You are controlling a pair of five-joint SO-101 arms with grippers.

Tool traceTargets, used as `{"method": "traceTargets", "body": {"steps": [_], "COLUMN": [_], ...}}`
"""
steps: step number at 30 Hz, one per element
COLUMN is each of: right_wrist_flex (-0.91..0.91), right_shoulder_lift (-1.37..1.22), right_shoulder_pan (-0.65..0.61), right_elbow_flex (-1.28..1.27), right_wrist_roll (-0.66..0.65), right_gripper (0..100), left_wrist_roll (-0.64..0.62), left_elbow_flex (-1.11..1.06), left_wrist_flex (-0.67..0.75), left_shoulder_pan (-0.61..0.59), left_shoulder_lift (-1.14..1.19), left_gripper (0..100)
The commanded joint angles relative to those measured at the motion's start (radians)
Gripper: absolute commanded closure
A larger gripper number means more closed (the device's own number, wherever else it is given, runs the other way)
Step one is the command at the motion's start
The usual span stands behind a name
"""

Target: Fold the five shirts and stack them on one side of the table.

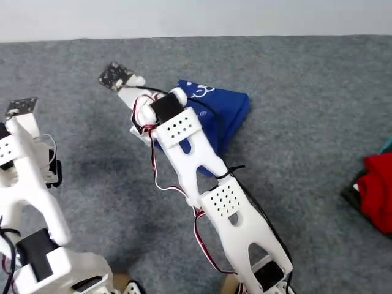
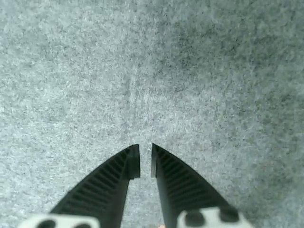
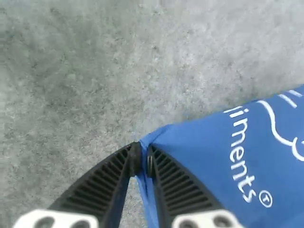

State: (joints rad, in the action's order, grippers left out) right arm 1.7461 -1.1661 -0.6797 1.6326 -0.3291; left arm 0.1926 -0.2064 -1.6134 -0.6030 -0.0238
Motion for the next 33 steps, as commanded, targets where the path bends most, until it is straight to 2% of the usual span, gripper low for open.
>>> {"method": "traceTargets", "body": {"steps": [1, 4, 7, 11, 16, 21, 29, 33], "right_wrist_flex": [-0.004, 0.002, -0.002, -0.008, -0.019, -0.153, -0.358, -0.460], "right_shoulder_lift": [0.028, 0.058, 0.114, 0.171, 0.113, -0.007, -0.199, -0.288], "right_shoulder_pan": [0.021, 0.021, 0.021, 0.071, 0.260, 0.424, 0.510, 0.535], "right_elbow_flex": [0.049, 0.049, 0.049, 0.043, 0.044, 0.046, 0.043, 0.043], "right_wrist_roll": [0.008, 0.009, 0.003, 0.003, -0.006, -0.029, -0.035, -0.127], "right_gripper": [83.5, 72.1, 71.8, 75.1, 85.3, 94.3, 94.8, 95.2], "left_wrist_roll": [-0.005, -0.005, -0.005, -0.005, -0.005, -0.005, -0.005, -0.005], "left_elbow_flex": [0.005, 0.005, 0.005, 0.005, 0.005, 0.007, 0.005, 0.005], "left_wrist_flex": [0.017, 0.017, 0.017, 0.017, 0.025, 0.052, 0.104, 0.107], "left_shoulder_pan": [-0.003, -0.002, -0.002, -0.002, 0.000, 0.002, 0.002, 0.002], "left_shoulder_lift": [-0.046, -0.046, -0.046, -0.046, -0.046, -0.046, -0.035, -0.035], "left_gripper": [95, 95, 95, 95, 95, 95, 95, 95]}}
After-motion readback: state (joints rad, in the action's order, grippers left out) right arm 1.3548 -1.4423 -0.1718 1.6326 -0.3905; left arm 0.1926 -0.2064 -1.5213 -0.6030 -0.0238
